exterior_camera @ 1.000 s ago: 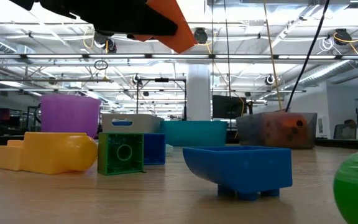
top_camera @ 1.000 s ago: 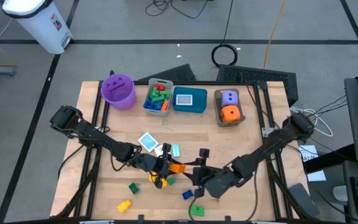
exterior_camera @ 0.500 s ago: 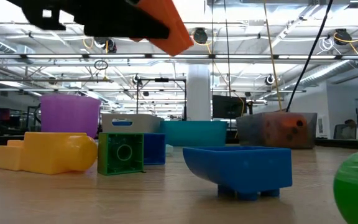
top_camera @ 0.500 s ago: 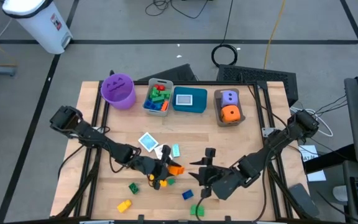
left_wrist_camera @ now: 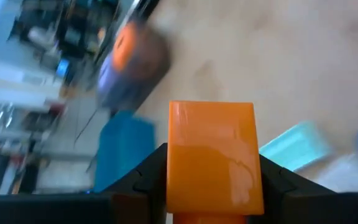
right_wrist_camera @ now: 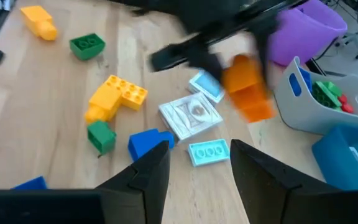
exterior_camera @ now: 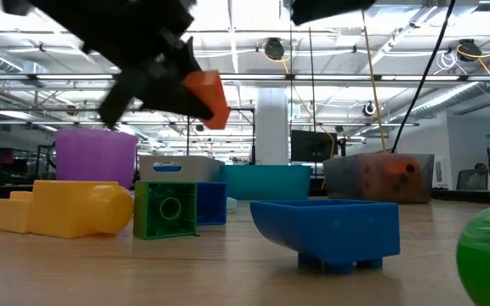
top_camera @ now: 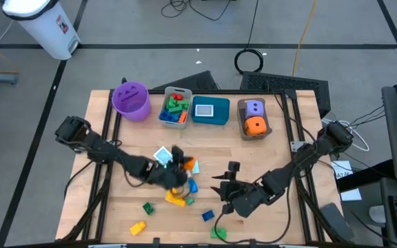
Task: Pick & Place Toys
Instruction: Put the orange game piece into the gray bin
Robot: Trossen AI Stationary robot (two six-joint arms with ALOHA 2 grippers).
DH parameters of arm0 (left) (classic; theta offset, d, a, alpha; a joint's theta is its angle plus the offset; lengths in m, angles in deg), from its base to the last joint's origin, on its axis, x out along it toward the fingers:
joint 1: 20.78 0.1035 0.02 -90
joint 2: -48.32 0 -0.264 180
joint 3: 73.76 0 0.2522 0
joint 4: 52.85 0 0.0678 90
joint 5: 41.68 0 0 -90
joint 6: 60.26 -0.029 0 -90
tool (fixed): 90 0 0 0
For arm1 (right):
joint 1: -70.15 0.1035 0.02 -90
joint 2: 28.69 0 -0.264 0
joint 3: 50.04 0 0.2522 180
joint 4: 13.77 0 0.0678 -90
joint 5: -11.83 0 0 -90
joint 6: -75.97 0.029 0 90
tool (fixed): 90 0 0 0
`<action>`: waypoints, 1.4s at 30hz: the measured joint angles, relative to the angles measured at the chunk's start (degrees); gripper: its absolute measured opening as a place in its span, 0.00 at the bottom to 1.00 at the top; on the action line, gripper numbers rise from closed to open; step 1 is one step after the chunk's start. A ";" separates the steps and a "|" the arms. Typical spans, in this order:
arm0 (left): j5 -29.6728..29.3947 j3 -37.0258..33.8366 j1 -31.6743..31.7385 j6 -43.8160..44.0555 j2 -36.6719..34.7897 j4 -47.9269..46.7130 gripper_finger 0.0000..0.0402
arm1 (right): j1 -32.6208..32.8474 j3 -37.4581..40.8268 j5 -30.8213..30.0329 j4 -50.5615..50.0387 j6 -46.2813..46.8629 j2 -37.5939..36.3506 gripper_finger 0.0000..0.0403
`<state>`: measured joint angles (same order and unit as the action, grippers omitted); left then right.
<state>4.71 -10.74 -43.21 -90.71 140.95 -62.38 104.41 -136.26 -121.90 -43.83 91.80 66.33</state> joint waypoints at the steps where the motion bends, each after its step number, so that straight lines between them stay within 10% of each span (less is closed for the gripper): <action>1: -0.05 0.00 1.83 -0.14 -0.84 -0.75 0.37 | -0.22 0.82 0.02 1.09 0.00 0.00 0.40; 18: 22.29 2.30 40.77 6.86 -19.80 -14.80 0.39 | -6.32 12.12 0.31 12.96 -2.12 0.00 0.40; 42: 31.80 17.72 55.00 8.50 8.68 -16.20 0.37 | -10.72 12.65 11.69 14.71 -3.08 0.00 0.40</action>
<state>36.50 6.98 11.79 -82.20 149.63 -78.58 93.68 -123.62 -110.21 -29.12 88.72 66.33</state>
